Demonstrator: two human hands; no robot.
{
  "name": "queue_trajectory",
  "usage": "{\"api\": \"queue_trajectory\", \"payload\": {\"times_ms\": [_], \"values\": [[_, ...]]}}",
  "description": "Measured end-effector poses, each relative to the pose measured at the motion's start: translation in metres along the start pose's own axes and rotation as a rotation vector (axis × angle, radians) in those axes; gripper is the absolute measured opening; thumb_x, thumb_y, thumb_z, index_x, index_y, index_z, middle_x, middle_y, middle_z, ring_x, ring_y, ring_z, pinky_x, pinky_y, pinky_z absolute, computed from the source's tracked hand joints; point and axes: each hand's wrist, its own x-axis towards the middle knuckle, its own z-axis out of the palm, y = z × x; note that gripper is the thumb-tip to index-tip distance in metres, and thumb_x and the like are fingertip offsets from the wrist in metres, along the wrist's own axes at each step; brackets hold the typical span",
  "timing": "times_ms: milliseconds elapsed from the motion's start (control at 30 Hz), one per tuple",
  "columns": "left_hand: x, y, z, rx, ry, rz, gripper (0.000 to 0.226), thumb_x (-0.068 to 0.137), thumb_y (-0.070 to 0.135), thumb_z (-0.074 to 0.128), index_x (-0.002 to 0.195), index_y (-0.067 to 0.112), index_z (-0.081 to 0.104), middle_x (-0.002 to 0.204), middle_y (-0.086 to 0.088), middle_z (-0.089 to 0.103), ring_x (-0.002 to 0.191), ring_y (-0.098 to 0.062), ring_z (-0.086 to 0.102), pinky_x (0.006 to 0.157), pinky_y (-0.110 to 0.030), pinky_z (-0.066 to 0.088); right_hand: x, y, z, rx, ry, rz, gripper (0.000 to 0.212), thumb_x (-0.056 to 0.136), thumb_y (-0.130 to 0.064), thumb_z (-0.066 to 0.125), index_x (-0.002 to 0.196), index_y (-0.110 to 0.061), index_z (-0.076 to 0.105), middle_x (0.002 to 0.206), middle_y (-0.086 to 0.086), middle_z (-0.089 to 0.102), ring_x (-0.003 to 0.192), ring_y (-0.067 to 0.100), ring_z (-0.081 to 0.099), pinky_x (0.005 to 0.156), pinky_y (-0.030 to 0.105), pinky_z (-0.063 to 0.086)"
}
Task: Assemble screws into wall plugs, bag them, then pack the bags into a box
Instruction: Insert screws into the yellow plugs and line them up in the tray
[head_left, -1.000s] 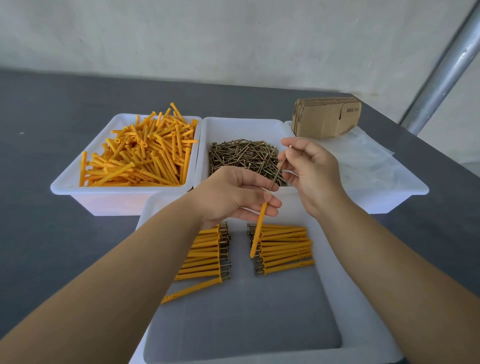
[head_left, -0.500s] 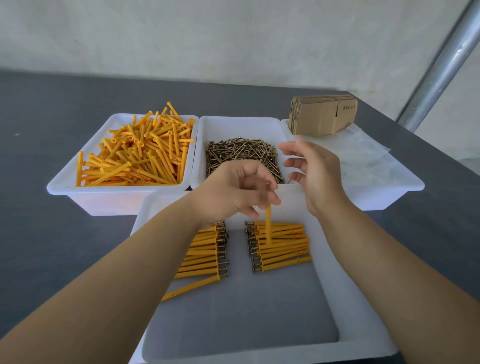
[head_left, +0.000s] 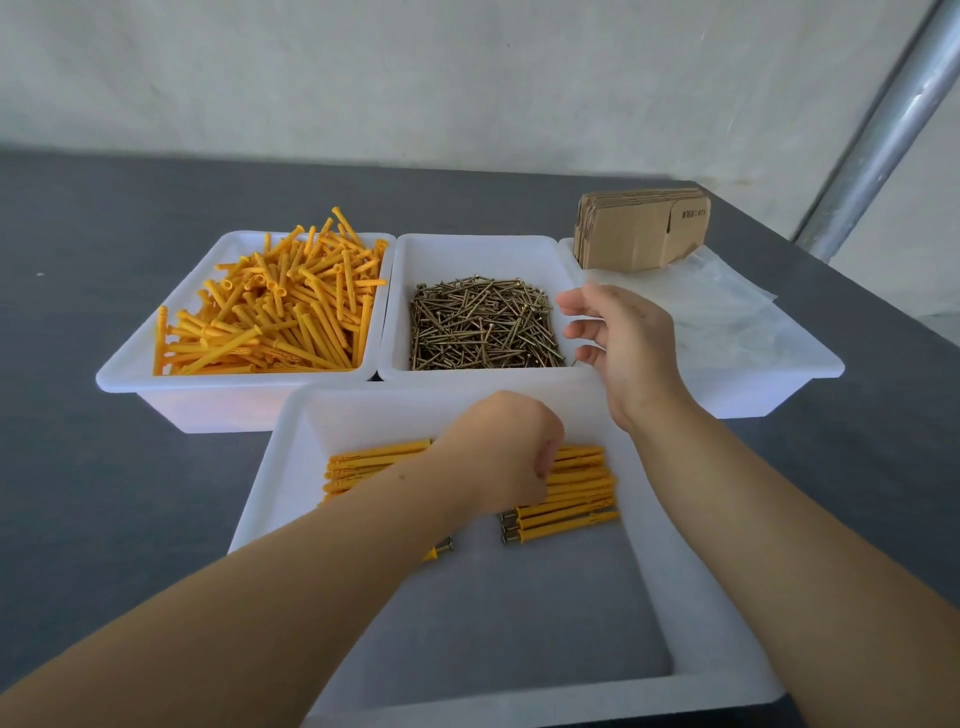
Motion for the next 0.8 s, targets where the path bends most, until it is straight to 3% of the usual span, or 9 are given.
{"api": "queue_trajectory", "payload": {"times_ms": [133,300,433,500,567,667,733,800], "values": [[0.008,0.005,0.008,0.258,-0.059,-0.025,0.012,0.087,0.008,0.058,0.093,0.019,0.059,0.103,0.0,0.059,0.097,-0.023,0.058,0.079,-0.033,0.052,0.002,0.004,0.0,-0.009,-0.009,-0.014,0.026,0.09,-0.025,0.057,0.074,-0.023,0.077,0.083,-0.006,0.072,0.07,0.011,0.061,0.057,0.023,0.045],[0.012,0.011,0.019,0.425,0.052,0.007,0.024,0.086,0.004,0.059,0.075,0.018,0.043,0.083,0.002,0.049,0.084,-0.024,0.053,0.063,-0.034,0.047,0.003,0.006,0.0,-0.074,-0.037,-0.058,0.023,0.087,-0.026,0.058,0.074,-0.026,0.077,0.08,-0.009,0.071,0.069,0.008,0.059,0.056,0.021,0.044],[0.01,-0.002,0.003,0.278,0.273,0.089,0.007,0.09,0.011,0.055,0.086,0.017,0.057,0.092,0.0,0.057,0.092,-0.025,0.058,0.07,-0.037,0.051,0.002,0.011,0.0,-0.244,-0.058,-0.192,0.024,0.09,-0.02,0.059,0.075,-0.029,0.075,0.077,0.001,0.069,0.067,0.006,0.058,0.062,0.025,0.045],[0.007,-0.017,-0.013,0.146,0.444,0.065,0.01,0.09,0.012,0.055,0.09,0.012,0.065,0.094,-0.003,0.062,0.091,-0.025,0.059,0.076,-0.041,0.051,0.004,0.013,0.001,-0.369,-0.057,-0.294,0.022,0.093,-0.02,0.059,0.079,-0.03,0.073,0.07,0.0,0.066,0.067,0.008,0.058,0.063,0.024,0.046],[0.004,-0.036,-0.027,0.081,0.638,-0.027,0.014,0.09,0.009,0.054,0.092,0.009,0.068,0.093,-0.006,0.065,0.089,-0.026,0.059,0.075,-0.043,0.05,0.006,0.014,0.003,-0.498,-0.063,-0.357,0.018,0.094,-0.019,0.059,0.087,-0.027,0.073,0.071,-0.013,0.064,0.07,0.004,0.058,0.065,0.018,0.044],[-0.003,-0.074,-0.04,0.004,0.84,-0.263,0.024,0.091,0.002,0.053,0.104,0.008,0.072,0.105,-0.012,0.065,0.093,-0.032,0.059,0.072,-0.042,0.052,0.009,0.018,0.007,-0.684,-0.162,-0.314,0.016,0.096,-0.02,0.058,0.103,-0.026,0.071,0.091,-0.02,0.064,0.084,-0.003,0.058,0.072,0.012,0.041],[-0.008,-0.098,-0.043,-0.04,0.838,-0.475,0.034,0.09,-0.003,0.05,0.114,0.011,0.07,0.12,-0.015,0.059,0.103,-0.036,0.058,0.075,-0.042,0.052,0.012,0.019,0.012,-0.837,-0.253,-0.226,0.021,0.098,-0.027,0.055,0.115,-0.026,0.067,0.107,-0.014,0.066,0.098,0.005,0.059,0.082,0.022,0.045],[-0.01,-0.115,-0.043,-0.027,0.666,-0.709,0.037,0.092,0.002,0.05,0.122,0.017,0.066,0.128,-0.016,0.052,0.114,-0.039,0.052,0.086,-0.049,0.052,0.015,0.016,0.018,-0.997,-0.326,-0.156,0.026,0.099,-0.032,0.053,0.122,-0.027,0.063,0.12,-0.008,0.064,0.11,0.014,0.058,0.092,0.032,0.048]]}}
